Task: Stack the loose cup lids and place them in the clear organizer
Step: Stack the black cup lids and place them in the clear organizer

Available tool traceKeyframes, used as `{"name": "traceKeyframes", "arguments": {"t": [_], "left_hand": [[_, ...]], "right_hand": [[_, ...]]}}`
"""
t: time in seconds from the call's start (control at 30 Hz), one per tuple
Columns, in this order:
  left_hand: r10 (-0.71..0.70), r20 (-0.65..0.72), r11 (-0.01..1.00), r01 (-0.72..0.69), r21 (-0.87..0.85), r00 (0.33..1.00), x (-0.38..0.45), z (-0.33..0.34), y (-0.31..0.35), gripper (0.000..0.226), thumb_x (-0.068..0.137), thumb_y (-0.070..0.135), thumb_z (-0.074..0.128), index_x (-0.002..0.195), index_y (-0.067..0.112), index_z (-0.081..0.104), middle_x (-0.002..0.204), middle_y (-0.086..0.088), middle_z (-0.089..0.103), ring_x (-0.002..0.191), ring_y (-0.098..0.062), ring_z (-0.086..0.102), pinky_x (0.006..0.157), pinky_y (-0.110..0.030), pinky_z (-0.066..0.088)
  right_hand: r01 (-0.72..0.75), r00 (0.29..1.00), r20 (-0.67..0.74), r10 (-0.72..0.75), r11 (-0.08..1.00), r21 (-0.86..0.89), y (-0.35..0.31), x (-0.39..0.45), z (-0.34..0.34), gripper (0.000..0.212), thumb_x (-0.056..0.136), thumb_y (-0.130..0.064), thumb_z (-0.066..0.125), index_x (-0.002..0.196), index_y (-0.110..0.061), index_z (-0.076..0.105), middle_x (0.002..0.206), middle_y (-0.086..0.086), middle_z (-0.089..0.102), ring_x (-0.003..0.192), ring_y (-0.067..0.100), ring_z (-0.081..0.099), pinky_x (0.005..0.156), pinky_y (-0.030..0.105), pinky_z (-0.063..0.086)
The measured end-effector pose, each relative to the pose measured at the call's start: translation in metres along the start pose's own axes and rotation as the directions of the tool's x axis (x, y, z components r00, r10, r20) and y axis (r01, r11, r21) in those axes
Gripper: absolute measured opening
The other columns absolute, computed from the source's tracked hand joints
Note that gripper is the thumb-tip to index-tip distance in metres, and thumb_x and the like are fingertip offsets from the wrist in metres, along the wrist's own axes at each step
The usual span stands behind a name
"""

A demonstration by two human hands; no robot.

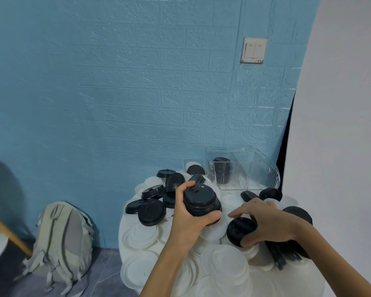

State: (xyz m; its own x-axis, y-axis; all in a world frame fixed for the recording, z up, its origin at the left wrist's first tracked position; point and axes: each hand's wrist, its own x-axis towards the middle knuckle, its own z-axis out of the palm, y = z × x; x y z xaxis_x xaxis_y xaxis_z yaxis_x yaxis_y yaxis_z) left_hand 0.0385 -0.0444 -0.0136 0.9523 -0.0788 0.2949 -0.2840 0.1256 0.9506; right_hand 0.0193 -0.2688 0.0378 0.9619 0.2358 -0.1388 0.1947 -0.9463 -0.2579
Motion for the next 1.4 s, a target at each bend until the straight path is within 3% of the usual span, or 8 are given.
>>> {"name": "traceKeyframes", "arguments": {"t": [0.17,0.3,0.5,0.67,0.87,1.17,1.27,1.4], "left_hand": [[0.001,-0.013,1.0,-0.001,0.002,1.0,0.0,0.001,0.0,0.087,0.063,-0.005,0.092,0.128,0.036,0.05,0.119,0.014,0.063,0.101,0.007,0.064,0.085,-0.012,0.05],[-0.004,-0.003,1.0,0.004,0.007,1.0,0.002,0.001,-0.001,0.087,0.064,-0.003,0.093,0.129,0.035,0.05,0.12,0.012,0.064,0.101,0.007,0.065,0.082,-0.01,0.05],[-0.014,0.008,1.0,0.013,0.018,1.0,0.003,0.003,-0.003,0.089,0.063,-0.002,0.094,0.13,0.036,0.049,0.121,0.012,0.064,0.1,0.008,0.064,0.082,-0.01,0.05],[-0.02,0.049,1.0,0.02,-0.005,0.999,0.002,0.005,-0.001,0.09,0.067,0.0,0.093,0.135,0.036,0.046,0.126,0.007,0.065,0.109,-0.002,0.067,0.086,-0.019,0.055],[0.01,0.06,1.0,-0.009,-0.022,0.998,-0.001,0.005,0.004,0.096,0.07,-0.007,0.089,0.139,0.039,0.041,0.115,0.023,0.07,0.11,-0.004,0.069,0.086,-0.021,0.056],[0.048,-0.017,0.995,-0.049,-0.089,0.999,-0.004,0.003,0.006,0.091,0.073,-0.012,0.083,0.138,0.036,0.042,0.128,0.01,0.062,0.109,0.0,0.068,0.082,-0.017,0.056],[0.066,-0.007,0.995,-0.067,-0.079,0.998,-0.005,-0.001,0.006,0.086,0.073,-0.006,0.086,0.136,0.035,0.045,0.128,0.009,0.063,0.111,0.0,0.066,0.084,-0.016,0.054],[0.007,0.022,0.972,-0.001,-0.237,1.0,0.001,-0.006,0.011,0.049,0.079,0.025,0.084,0.122,0.033,0.061,0.124,0.002,0.07,0.117,-0.015,0.067,0.094,-0.032,0.056]], "right_hand": [[0.039,0.993,-0.113,-0.033,0.998,0.052,0.007,0.015,-0.016,0.057,0.074,-0.054,0.077,0.127,-0.054,0.055,0.123,-0.028,0.05,0.125,0.006,0.041,0.112,0.037,0.02],[0.097,0.97,-0.24,-0.031,0.958,0.269,-0.002,0.021,-0.02,0.056,0.062,-0.064,0.069,0.116,-0.057,0.059,0.122,-0.024,0.055,0.118,0.003,0.052,0.112,0.042,0.037],[0.205,0.883,-0.462,0.076,0.824,0.528,-0.036,0.029,-0.013,0.035,0.087,-0.026,0.075,0.118,-0.038,0.068,0.123,-0.014,0.06,0.113,-0.002,0.055,0.102,0.026,0.043],[0.254,0.932,-0.363,-0.001,0.716,0.65,-0.057,0.037,-0.002,0.045,0.068,-0.049,0.075,0.113,-0.048,0.07,0.125,-0.016,0.063,0.115,0.002,0.062,0.106,0.039,0.051],[0.274,0.943,-0.329,-0.041,0.654,0.705,-0.073,0.042,0.002,0.038,0.082,-0.021,0.082,0.109,-0.046,0.073,0.124,-0.013,0.061,0.114,0.003,0.063,0.106,0.036,0.051],[0.26,0.96,-0.276,-0.042,0.496,0.828,-0.085,0.042,0.015,0.033,0.088,-0.024,0.078,0.117,-0.039,0.074,0.129,-0.005,0.063,0.119,0.006,0.062,0.109,0.036,0.049],[0.241,0.968,-0.249,-0.028,0.378,0.894,-0.09,0.043,0.018,0.028,0.099,-0.041,0.059,0.12,-0.031,0.074,0.128,-0.004,0.069,0.12,0.011,0.064,0.109,0.038,0.048],[0.242,0.96,-0.276,0.037,0.379,0.893,-0.092,0.052,0.023,0.033,0.106,-0.024,0.044,0.119,-0.031,0.073,0.124,-0.006,0.071,0.119,0.013,0.064,0.111,0.04,0.047]]}}
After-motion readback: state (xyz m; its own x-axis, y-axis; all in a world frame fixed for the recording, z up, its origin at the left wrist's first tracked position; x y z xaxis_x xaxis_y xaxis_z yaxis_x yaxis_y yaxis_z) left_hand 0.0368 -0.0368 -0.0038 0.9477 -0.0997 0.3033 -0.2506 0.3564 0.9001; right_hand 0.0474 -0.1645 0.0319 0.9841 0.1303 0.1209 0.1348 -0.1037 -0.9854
